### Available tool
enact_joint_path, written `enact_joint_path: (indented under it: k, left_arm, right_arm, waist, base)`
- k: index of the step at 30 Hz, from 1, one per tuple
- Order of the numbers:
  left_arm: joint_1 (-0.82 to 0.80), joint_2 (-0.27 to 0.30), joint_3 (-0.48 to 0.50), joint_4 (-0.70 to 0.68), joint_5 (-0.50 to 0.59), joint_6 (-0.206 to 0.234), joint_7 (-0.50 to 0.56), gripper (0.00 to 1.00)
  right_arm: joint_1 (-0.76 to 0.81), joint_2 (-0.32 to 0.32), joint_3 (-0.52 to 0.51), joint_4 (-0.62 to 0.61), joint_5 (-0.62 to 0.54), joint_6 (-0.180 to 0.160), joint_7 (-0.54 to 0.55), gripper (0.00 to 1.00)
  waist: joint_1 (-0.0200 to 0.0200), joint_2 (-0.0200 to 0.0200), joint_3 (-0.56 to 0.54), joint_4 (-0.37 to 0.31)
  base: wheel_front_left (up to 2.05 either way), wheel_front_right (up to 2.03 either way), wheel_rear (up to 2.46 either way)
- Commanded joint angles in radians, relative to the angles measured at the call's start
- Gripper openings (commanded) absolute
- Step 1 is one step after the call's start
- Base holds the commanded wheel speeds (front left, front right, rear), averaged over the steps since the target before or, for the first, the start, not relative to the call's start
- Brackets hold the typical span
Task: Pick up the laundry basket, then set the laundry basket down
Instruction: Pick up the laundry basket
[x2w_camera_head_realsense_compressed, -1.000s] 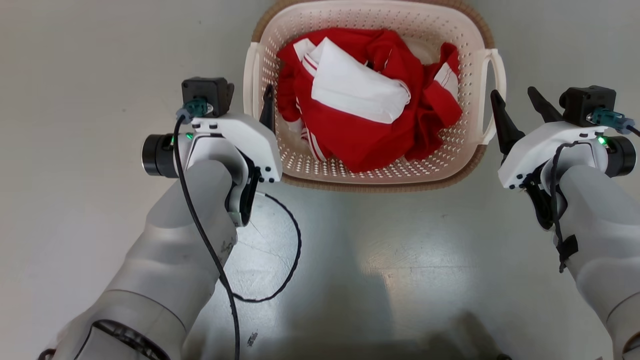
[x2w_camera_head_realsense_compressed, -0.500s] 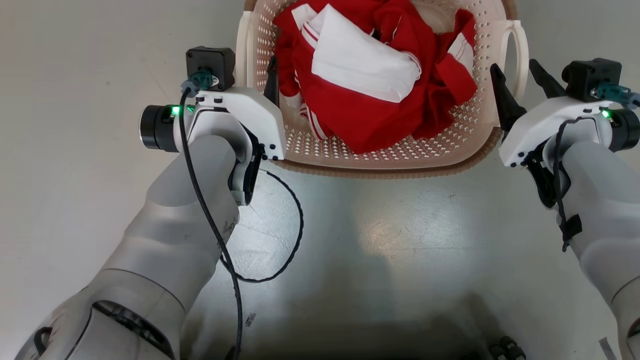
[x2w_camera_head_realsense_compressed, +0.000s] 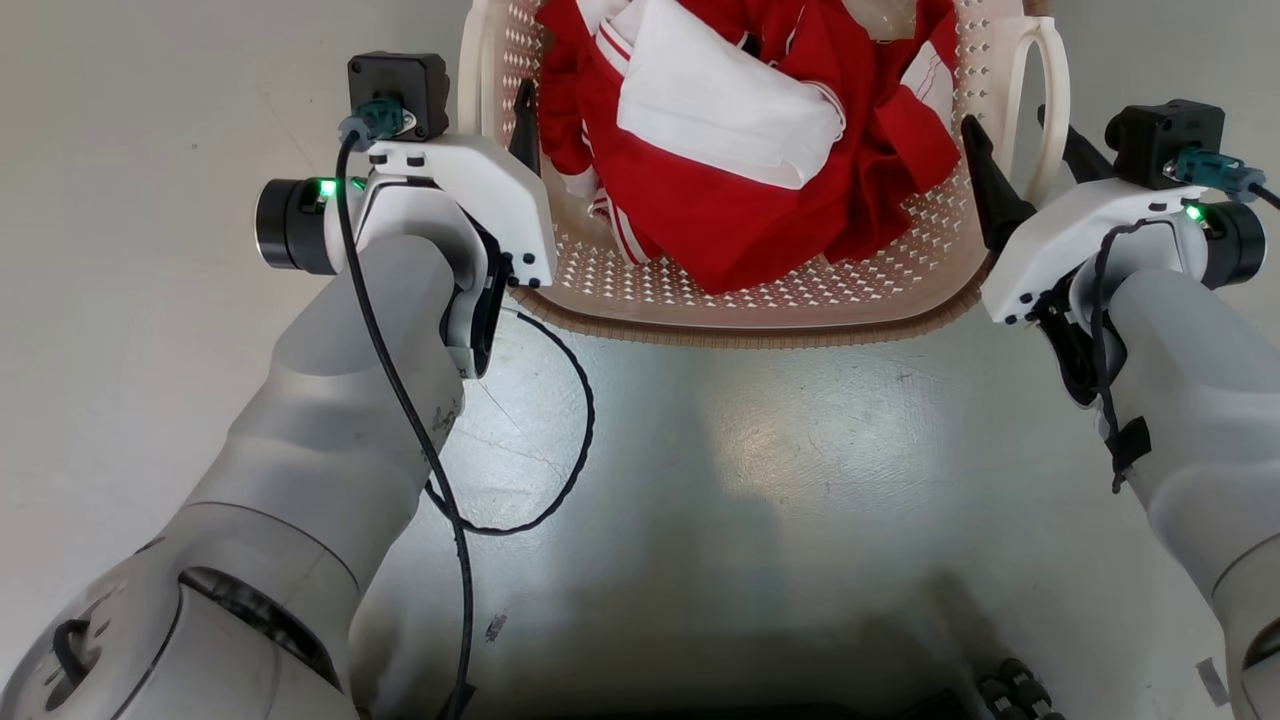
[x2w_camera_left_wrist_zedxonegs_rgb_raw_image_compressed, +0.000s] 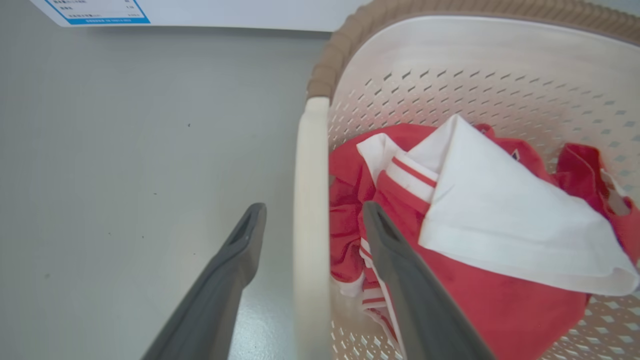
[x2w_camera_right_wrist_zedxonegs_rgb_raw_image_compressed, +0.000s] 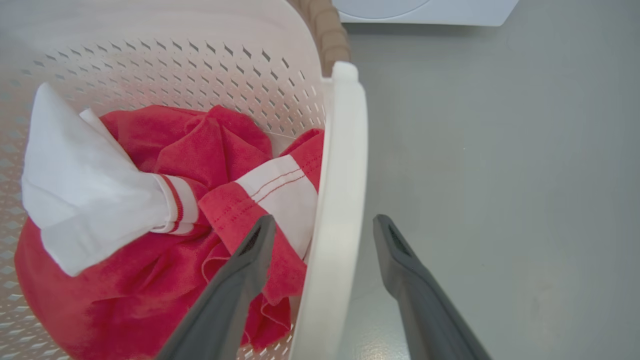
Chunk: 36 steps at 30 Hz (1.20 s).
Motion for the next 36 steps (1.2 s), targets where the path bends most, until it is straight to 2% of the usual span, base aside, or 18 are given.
enact_joint_path:
  k: [1,8,12,15,17,18,19,21,22,36]
  left_arm:
    - [-0.001,0.017,0.005,-0.002,-0.009,-0.005,-0.005,1.00]
    - [-0.013,0.017,-0.029,0.017,-0.042,-0.001,-0.005,1.00]
    - [-0.011,0.017,-0.048,0.021,-0.063,0.002,-0.003,1.00]
    - [-0.016,0.017,-0.060,0.032,-0.079,-0.003,0.004,1.00]
    - [-0.019,0.017,-0.074,0.028,-0.085,0.000,0.010,0.96]
    - [-0.019,0.017,-0.082,0.025,-0.088,0.003,0.013,0.95]
    - [-0.020,0.017,-0.090,0.022,-0.091,0.006,0.018,0.95]
    - [-0.021,0.017,-0.104,0.023,-0.096,0.013,0.028,0.47]
    - [-0.023,0.017,-0.111,0.025,-0.099,0.016,0.037,0.00]
    - [-0.014,0.017,-0.170,0.010,-0.162,0.049,0.064,0.00]
  right_arm:
    - [0.026,0.009,0.017,0.003,0.010,0.006,-0.014,1.00]
    - [0.018,0.021,0.048,0.019,0.051,0.006,-0.014,1.00]
    - [0.015,0.025,0.069,0.030,0.073,0.006,-0.014,0.81]
    - [0.012,0.029,0.086,0.039,0.091,0.006,-0.010,0.82]
    - [0.010,0.029,0.097,0.043,0.102,0.006,-0.009,0.77]
    - [0.010,0.029,0.101,0.045,0.109,0.006,-0.007,0.64]
    - [0.009,0.030,0.107,0.046,0.115,0.006,-0.006,0.42]
    - [0.008,0.030,0.115,0.050,0.128,0.006,-0.002,0.20]
    - [0.006,0.031,0.118,0.051,0.135,0.006,0.001,0.00]
    - [0.012,0.049,0.168,0.061,0.208,0.006,0.021,0.00]
  waist:
    - [-0.0001,0.0000,-0.001,-0.001]
    - [-0.0001,0.0000,-0.006,-0.007]
    - [-0.0001,0.0000,-0.012,-0.008]
    - [-0.0001,0.0000,-0.013,-0.009]
    - [-0.0001,0.0000,-0.016,-0.008]
    - [-0.0001,0.0000,-0.017,-0.008]
    - [-0.0001,0.0000,-0.017,-0.008]
    - [-0.0001,0.0000,-0.017,-0.009]
    - [-0.0001,0.0000,-0.016,-0.010]
    - [-0.0001,0.0000,-0.051,-0.006]
  base:
    - [0.00,0.00,0.00]
    - [0.00,0.00,0.00]
    - [0.00,0.00,0.00]
    - [0.00,0.00,0.00]
    - [0.00,0.00,0.00]
    - [0.00,0.00,0.00]
    - [0.00,0.00,0.00]
    - [0.00,0.00,0.00]
    - [0.00,0.00,0.00]
    - [0.00,0.00,0.00]
